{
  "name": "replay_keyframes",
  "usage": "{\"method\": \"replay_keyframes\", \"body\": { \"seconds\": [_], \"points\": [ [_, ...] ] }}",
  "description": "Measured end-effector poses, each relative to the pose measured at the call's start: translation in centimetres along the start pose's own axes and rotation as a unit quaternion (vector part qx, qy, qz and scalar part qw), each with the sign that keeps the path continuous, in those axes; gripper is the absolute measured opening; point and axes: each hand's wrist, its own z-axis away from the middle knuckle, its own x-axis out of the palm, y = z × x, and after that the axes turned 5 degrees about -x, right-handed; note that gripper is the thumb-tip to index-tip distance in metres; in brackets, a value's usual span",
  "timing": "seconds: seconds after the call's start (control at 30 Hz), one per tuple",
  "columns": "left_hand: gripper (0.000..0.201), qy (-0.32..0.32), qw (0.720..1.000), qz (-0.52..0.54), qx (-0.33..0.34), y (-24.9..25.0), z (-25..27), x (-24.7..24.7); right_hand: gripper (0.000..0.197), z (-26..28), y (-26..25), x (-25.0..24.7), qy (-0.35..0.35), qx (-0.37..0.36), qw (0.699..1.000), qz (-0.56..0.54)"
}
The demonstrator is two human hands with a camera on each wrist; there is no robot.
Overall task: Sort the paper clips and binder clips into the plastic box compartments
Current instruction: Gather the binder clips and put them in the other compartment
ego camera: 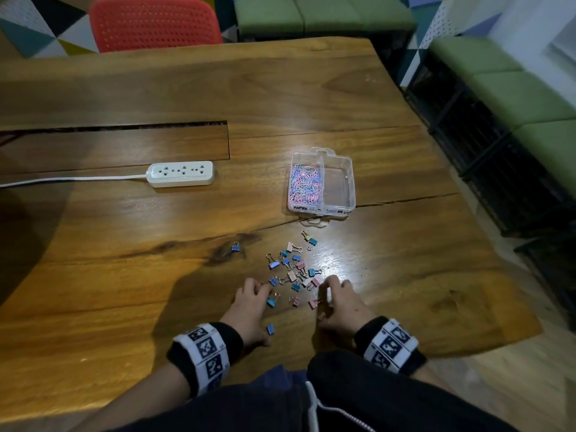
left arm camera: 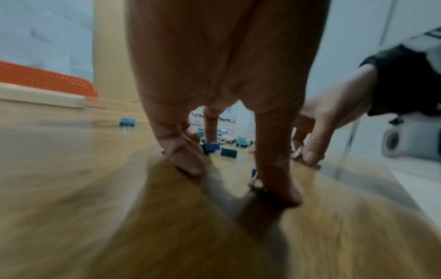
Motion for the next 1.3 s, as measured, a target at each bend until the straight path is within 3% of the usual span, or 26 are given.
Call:
{"method": "replay_keyframes", "body": {
  "seconds": [0.1,0.17,0.27,0.37,0.43,0.5,0.67,0.8,1.0,1.2,1.3],
  "points": [
    [0.045,0.025,0.997,0.065,0.012,0.9,-1.6,-0.5,0.047,-1.3,-1.2,0.1,0.046,-0.039,0.998,-0.028],
    [0.034,0.058,0.993,0.096,0.031,1.6,-2.7,-1.2,0.046,-2.3,-1.8,-0.3,0.083,-0.054,0.994,-0.053],
    [0.041,0.134,0.982,0.132,0.013,2.1,-3.7,-2.9,0.065,-3.5,-2.1,-1.8,0.133,-0.068,0.985,-0.081],
    [0.061,0.206,0.971,0.073,-0.097,1.1,-4.3,-5.1,0.091,-4.5,-1.9,-4.1,0.121,-0.062,0.99,-0.043],
    [0.073,0.172,0.971,0.041,-0.164,0.2,-4.5,-6.4,0.098,-5.0,-2.2,-5.2,0.072,-0.074,0.995,0.007],
    [0.079,0.131,0.972,0.053,-0.188,-0.1,-4.7,-6.9,0.1,-5.7,-2.8,-5.7,0.031,-0.096,0.993,0.064],
    [0.073,0.069,0.987,0.089,-0.112,1.8,-5.2,-5.2,0.079,-6.9,-3.8,-4.9,-0.016,-0.134,0.978,0.162],
    [0.065,0.045,0.997,0.047,-0.045,3.6,-5.5,-4.1,0.061,-6.4,-3.1,-4.0,0.011,-0.159,0.973,0.169],
    [0.03,0.065,0.998,0.007,-0.013,4.7,-6.1,-3.7,0.033,-5.8,-1.5,-3.2,0.075,-0.103,0.988,0.083],
    [0.028,0.043,0.999,0.015,0.003,4.4,-6.5,-4.8,0.011,-5.5,-0.9,-4.1,0.087,-0.067,0.994,-0.001],
    [0.028,0.041,0.999,0.011,0.008,4.2,-6.5,-4.9,0.034,-5.4,-0.1,-4.2,0.097,-0.058,0.993,-0.017]
  ]
}}
